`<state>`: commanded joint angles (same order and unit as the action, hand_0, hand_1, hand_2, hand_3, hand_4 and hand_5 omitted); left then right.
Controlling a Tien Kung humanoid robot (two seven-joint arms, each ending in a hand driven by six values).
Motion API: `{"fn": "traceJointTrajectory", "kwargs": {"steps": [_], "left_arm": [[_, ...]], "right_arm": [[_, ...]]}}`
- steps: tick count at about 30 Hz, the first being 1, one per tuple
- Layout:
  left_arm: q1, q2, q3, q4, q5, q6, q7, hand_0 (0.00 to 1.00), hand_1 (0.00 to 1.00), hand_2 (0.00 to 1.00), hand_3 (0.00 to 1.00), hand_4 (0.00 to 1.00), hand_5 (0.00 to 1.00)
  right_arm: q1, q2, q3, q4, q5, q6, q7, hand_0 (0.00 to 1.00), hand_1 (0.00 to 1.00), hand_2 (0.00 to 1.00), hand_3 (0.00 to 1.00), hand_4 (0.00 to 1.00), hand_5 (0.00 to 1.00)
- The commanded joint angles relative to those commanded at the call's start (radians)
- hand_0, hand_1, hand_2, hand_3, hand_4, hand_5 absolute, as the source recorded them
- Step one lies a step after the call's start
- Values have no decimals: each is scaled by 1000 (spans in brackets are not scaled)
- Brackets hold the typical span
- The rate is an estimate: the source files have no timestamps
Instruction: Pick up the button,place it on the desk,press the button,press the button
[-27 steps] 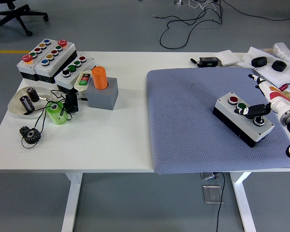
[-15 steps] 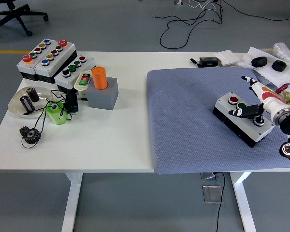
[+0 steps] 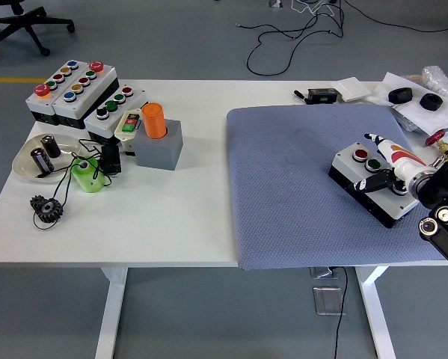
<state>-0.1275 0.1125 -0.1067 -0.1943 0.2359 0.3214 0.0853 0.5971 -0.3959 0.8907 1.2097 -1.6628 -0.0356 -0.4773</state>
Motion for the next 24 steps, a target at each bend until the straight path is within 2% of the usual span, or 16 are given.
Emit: {"fn": "traceJointTrajectory", "kwargs": {"steps": [9, 12, 13, 18, 19, 24], "left_arm": [[1, 1, 0, 0, 1, 2, 0, 598, 531, 491, 437, 268, 996], [1, 2, 2, 0, 1, 3, 0, 598, 531, 491, 437, 268, 996], [1, 2, 2, 0, 1, 3, 0, 598, 529, 491, 436, 269, 997], [3, 2, 2, -1, 3, 4, 1, 598, 529, 491, 436, 269, 997], [4, 2, 3, -1, 3, 4, 1, 598, 529, 491, 436, 270, 997], [7, 2, 8, -1, 1, 4, 2, 598, 529, 491, 436, 270, 997]], "right_arm": [[33, 23, -26, -47, -58, 43, -52, 917, 879, 971, 998, 954, 182], [41, 25, -32, -57, -68, 43, -60, 917, 879, 971, 998, 954, 182], [41, 26, -32, -57, -68, 43, -60, 859, 746, 797, 944, 943, 181], [52, 31, -38, -79, -102, 37, -70, 859, 746, 797, 944, 943, 181], [56, 33, -40, -85, -110, 40, -73, 796, 638, 657, 887, 939, 177], [69, 38, -47, -106, -136, 64, -90, 796, 638, 657, 887, 939, 177]]}}
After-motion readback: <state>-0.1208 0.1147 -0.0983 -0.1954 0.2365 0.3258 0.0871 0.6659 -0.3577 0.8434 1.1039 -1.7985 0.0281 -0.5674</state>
